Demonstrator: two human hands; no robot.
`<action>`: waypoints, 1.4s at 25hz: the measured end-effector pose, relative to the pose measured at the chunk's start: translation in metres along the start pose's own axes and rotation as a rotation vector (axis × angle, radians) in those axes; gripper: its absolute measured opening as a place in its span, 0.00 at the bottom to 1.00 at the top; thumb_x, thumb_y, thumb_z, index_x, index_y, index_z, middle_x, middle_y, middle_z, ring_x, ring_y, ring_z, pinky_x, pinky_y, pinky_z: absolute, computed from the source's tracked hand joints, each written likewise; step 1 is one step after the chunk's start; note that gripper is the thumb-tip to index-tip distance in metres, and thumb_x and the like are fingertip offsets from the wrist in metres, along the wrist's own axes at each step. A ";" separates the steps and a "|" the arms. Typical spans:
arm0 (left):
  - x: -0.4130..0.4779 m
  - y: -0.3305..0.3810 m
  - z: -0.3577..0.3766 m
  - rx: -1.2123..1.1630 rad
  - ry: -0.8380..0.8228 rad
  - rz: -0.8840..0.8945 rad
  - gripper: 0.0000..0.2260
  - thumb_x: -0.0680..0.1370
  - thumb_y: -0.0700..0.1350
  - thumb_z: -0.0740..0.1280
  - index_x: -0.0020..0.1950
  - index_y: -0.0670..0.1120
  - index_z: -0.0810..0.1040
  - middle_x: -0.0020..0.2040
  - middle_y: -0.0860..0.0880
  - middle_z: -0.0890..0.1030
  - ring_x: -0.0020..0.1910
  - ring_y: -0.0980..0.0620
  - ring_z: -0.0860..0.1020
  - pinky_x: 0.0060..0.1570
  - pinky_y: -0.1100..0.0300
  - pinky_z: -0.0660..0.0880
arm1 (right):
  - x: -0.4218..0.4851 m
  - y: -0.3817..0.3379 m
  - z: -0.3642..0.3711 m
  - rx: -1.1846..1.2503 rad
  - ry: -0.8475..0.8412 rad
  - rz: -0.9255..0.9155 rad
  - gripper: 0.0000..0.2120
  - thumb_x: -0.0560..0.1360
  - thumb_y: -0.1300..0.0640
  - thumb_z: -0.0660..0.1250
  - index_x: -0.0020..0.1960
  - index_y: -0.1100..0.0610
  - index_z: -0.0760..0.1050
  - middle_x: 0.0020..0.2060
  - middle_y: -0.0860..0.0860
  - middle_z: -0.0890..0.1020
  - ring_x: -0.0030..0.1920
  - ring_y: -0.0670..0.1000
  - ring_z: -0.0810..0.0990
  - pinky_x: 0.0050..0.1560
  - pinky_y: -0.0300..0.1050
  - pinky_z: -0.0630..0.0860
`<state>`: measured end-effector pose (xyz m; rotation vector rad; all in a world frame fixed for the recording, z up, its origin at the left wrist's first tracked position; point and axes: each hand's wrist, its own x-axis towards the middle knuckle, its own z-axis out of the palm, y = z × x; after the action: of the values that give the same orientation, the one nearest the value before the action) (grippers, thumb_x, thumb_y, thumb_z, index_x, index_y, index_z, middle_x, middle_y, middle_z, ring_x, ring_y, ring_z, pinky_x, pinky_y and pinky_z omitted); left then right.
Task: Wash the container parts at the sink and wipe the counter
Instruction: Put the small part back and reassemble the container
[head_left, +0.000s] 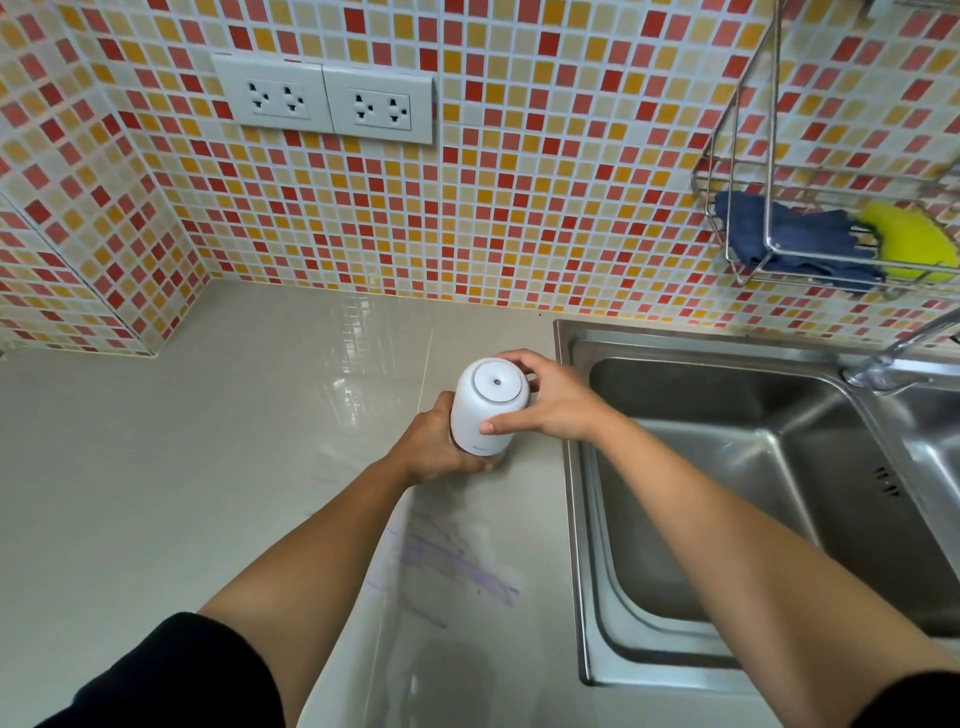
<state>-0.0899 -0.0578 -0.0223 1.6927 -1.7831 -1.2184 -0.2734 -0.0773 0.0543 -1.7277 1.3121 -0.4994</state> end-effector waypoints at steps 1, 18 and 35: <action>0.000 -0.004 0.001 -0.010 -0.002 -0.001 0.45 0.55 0.59 0.78 0.68 0.54 0.63 0.57 0.53 0.78 0.53 0.51 0.78 0.53 0.52 0.77 | 0.001 0.000 0.004 -0.023 0.028 -0.015 0.36 0.56 0.48 0.81 0.60 0.48 0.71 0.55 0.45 0.78 0.55 0.47 0.77 0.55 0.44 0.76; -0.016 -0.013 -0.030 0.012 0.001 -0.045 0.37 0.68 0.29 0.65 0.75 0.45 0.57 0.72 0.44 0.67 0.69 0.44 0.69 0.61 0.60 0.70 | 0.006 0.046 0.029 0.189 -0.013 0.138 0.42 0.53 0.44 0.80 0.64 0.45 0.70 0.60 0.44 0.77 0.61 0.48 0.74 0.63 0.51 0.72; -0.007 0.326 0.018 -0.018 0.240 0.650 0.14 0.79 0.39 0.61 0.64 0.44 0.75 0.53 0.54 0.78 0.53 0.58 0.77 0.54 0.67 0.72 | -0.115 0.030 -0.237 -0.684 0.723 -0.163 0.33 0.76 0.41 0.47 0.73 0.60 0.58 0.72 0.56 0.64 0.71 0.55 0.61 0.72 0.50 0.58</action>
<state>-0.2977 -0.0817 0.2281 1.0488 -1.9307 -0.7094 -0.5088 -0.0689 0.1758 -2.3406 2.0245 -0.8981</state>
